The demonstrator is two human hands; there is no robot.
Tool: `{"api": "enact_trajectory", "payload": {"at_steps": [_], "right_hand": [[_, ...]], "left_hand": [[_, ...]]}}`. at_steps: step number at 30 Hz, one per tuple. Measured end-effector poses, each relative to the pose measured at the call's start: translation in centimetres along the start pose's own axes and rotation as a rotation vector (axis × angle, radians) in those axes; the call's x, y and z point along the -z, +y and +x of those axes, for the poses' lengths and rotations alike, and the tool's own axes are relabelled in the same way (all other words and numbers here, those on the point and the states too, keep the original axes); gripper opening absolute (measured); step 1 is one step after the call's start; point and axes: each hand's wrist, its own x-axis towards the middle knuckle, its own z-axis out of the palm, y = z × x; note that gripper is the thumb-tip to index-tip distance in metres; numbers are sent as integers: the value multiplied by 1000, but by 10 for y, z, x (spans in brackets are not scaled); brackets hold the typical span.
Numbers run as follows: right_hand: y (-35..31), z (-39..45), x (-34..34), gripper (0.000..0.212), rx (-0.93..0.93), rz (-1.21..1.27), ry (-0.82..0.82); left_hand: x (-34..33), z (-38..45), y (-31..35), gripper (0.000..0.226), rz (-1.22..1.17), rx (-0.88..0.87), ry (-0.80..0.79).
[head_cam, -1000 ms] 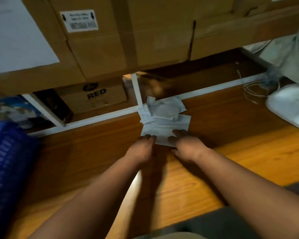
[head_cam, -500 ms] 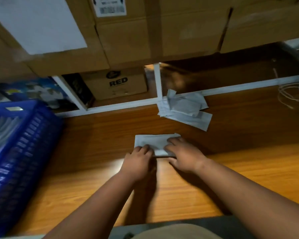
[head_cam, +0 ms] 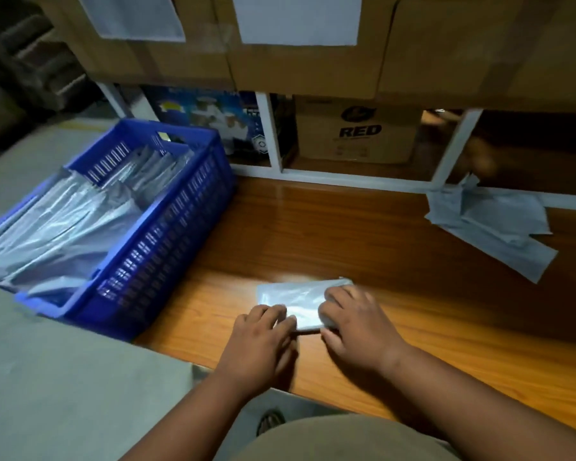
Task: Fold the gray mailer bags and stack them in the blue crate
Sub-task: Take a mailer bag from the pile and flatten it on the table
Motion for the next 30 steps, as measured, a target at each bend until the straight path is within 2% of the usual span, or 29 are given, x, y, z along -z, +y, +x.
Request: {"api": "enact_trajectory", "payload": {"at_steps": [2,6,10,14,20,30], "right_hand": [[-6,10,4,31,-40,15,44],[-30,41,9,42,-132,-11,140],[-44,79,-5,51,-244,-66,16],[-50,96,-27,54,-266,-113,-38],[-51,101,-38,62,-299,-118,-14],[-48,107,-45,65,-312,-138,-82]], "left_hand": [[1,13,-8,35,-26,41,84],[-6,53,-25,43,-61,170,177],[-22,83,-35,60,-115,299,97],[-33,91,-33,69,-127,360,46],[-33,95,-33,75,-100,361,7],[-43,99,-38,72,-58,346,-14]]}}
